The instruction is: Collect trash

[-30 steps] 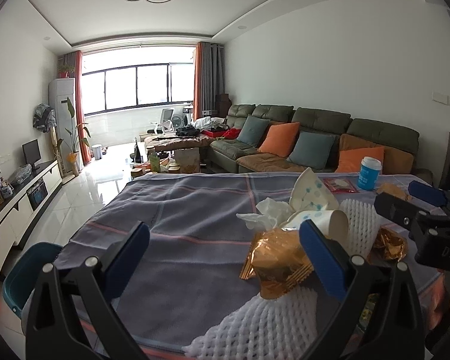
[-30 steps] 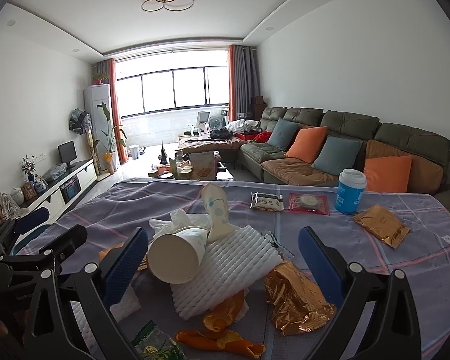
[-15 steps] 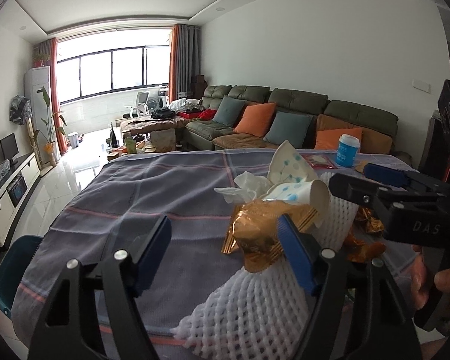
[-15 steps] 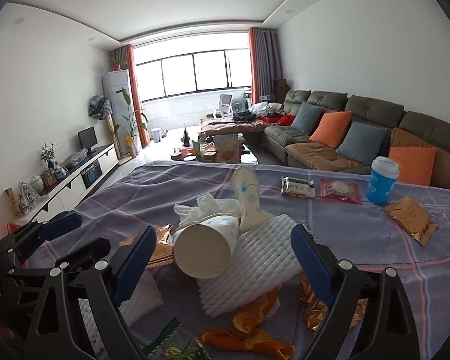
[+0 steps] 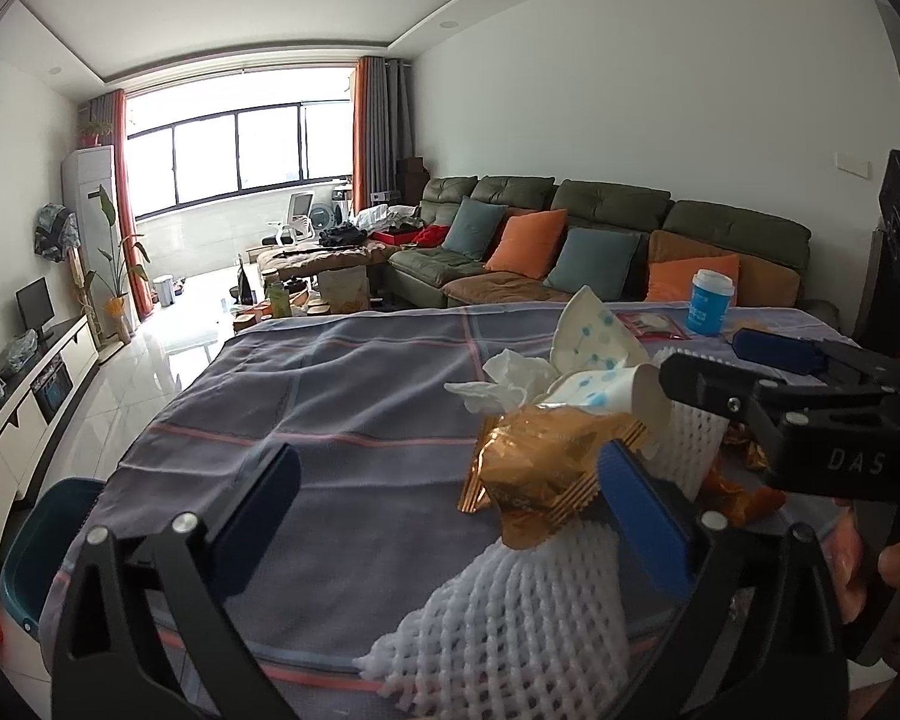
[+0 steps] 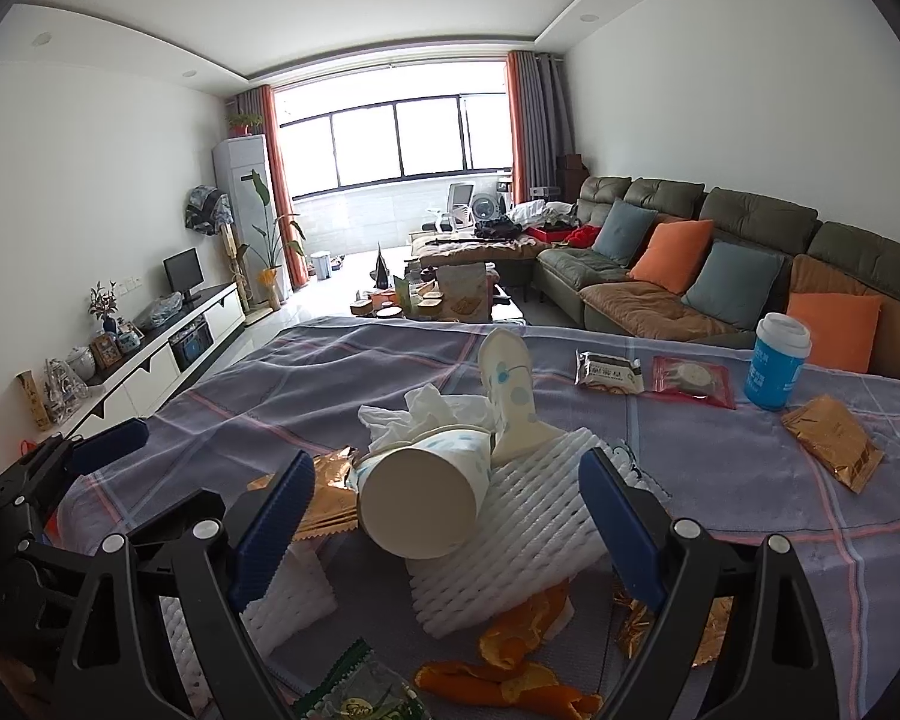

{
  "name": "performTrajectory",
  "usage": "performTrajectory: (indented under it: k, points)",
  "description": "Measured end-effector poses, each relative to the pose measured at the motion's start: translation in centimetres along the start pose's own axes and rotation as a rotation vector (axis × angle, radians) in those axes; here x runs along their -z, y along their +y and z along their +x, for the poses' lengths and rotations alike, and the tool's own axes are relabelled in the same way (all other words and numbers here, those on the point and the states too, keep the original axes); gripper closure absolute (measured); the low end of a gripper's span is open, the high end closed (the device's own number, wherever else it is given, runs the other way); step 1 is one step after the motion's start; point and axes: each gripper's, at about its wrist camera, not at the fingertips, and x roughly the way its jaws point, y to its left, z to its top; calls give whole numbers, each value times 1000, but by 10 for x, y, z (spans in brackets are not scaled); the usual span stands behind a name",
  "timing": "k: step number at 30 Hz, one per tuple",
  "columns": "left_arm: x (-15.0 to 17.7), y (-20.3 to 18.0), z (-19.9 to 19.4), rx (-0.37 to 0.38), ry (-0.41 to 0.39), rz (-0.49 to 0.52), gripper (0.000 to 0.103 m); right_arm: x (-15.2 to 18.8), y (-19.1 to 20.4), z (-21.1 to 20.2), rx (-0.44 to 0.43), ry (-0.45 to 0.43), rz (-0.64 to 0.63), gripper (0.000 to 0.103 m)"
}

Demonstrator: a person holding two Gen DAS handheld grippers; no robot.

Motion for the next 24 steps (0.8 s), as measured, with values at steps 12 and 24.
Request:
performTrajectory:
  k: [12,24]
  points:
    - [-4,10,-2,-93,-42,-44,3,0,-7,-7,22,-23,15,10]
    - [-8,12,-5,-147,-68,-62,3,0,-2,-15,44,-53,-16,4]
